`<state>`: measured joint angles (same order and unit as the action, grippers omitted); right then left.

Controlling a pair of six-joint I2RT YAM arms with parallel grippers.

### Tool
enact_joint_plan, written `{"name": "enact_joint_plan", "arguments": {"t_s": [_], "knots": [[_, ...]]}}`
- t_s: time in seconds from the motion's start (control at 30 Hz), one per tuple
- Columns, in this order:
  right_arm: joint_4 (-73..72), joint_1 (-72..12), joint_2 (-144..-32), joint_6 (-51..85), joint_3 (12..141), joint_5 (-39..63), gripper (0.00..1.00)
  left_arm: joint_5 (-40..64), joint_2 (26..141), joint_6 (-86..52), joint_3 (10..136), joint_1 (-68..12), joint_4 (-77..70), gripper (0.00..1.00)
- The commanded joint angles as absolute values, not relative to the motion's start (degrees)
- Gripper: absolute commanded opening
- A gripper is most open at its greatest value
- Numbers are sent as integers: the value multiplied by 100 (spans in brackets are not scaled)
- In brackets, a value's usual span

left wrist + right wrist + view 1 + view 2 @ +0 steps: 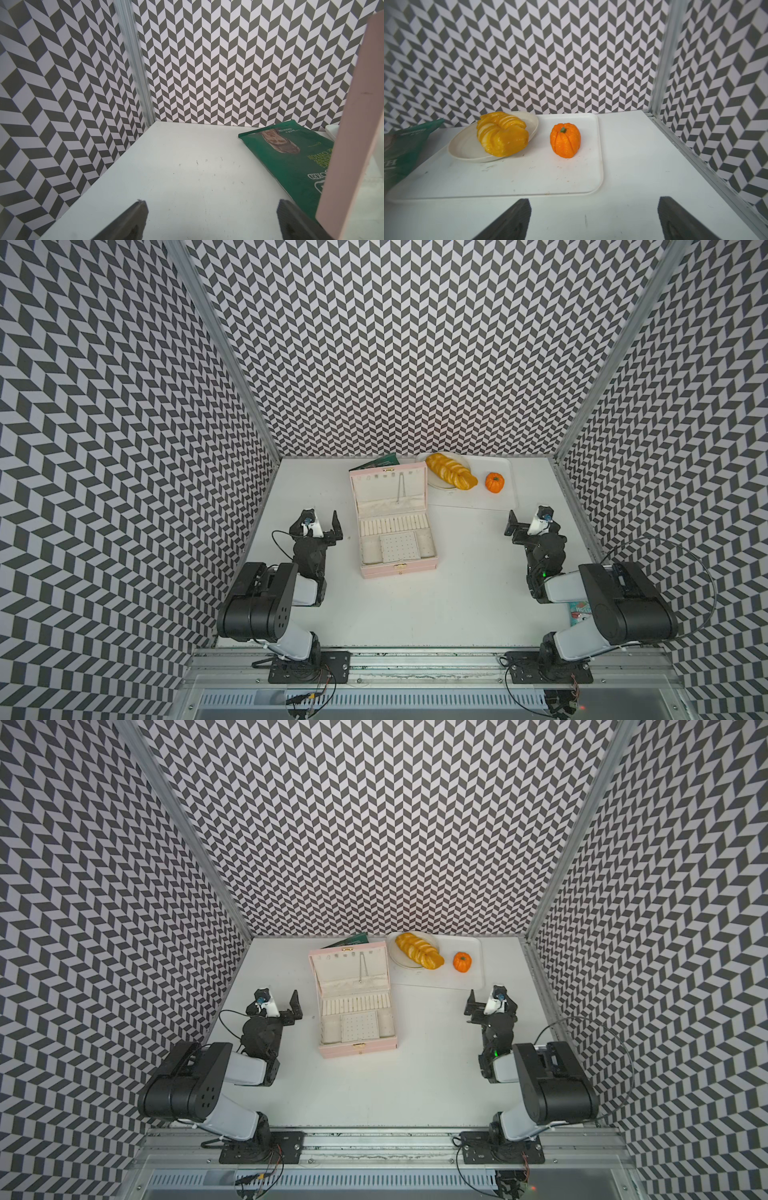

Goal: Put jewelry chain into jewelry box
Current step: Reset both arms

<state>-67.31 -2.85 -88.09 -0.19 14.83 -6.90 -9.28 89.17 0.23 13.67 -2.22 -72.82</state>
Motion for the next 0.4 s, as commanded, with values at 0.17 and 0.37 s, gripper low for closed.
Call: {"name": "enact_joint_plan", "arguments": {"t_s": [0.17,0.37], "knots": [[-6886,-277,-8763,-218,1573,-148,100,-938,8957,67,1376,-240,-7466,100],[-6882,-278,-8763,-211,1573,-135,100,-923,8947,87,1363,-274,-7466,100]]}}
